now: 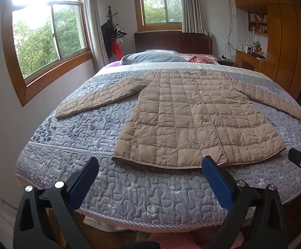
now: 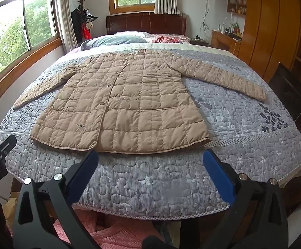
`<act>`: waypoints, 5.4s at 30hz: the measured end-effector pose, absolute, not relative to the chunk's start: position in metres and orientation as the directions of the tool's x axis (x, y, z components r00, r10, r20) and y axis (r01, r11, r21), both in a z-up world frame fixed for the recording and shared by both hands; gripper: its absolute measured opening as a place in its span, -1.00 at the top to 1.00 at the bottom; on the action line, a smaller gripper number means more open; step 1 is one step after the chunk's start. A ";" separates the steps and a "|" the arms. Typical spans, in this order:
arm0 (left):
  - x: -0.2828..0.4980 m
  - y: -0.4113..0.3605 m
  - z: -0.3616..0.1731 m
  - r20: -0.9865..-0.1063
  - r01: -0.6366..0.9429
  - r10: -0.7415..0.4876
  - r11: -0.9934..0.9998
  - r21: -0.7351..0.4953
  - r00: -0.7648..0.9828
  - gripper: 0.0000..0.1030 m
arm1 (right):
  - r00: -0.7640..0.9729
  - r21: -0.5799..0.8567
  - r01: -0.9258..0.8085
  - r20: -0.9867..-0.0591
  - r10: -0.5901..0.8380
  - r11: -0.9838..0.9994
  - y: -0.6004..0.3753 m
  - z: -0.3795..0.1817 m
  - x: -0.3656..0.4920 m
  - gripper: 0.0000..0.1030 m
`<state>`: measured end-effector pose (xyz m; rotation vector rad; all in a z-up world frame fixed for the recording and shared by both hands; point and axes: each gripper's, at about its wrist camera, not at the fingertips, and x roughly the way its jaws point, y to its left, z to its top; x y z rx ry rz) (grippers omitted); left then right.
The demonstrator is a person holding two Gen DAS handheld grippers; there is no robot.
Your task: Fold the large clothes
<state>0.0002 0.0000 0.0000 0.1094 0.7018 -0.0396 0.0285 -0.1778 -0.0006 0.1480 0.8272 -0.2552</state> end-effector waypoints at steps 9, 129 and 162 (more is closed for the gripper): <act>0.001 0.001 0.000 -0.645 0.070 0.003 0.994 0.089 0.764 -0.93 | 0.649 0.032 0.281 -0.742 -0.165 0.959 -0.178 0.000 0.028 -0.94; 0.429 -0.236 -0.110 -0.882 0.402 -0.448 0.842 -0.361 0.146 0.54 | 0.555 0.458 0.624 -0.830 0.052 0.633 -0.708 -0.116 0.205 0.86; 0.452 -0.142 -0.098 -0.847 0.320 -0.451 0.876 -0.360 0.282 0.81 | 0.496 0.515 0.078 -0.763 0.415 0.854 -0.400 -0.071 0.437 0.85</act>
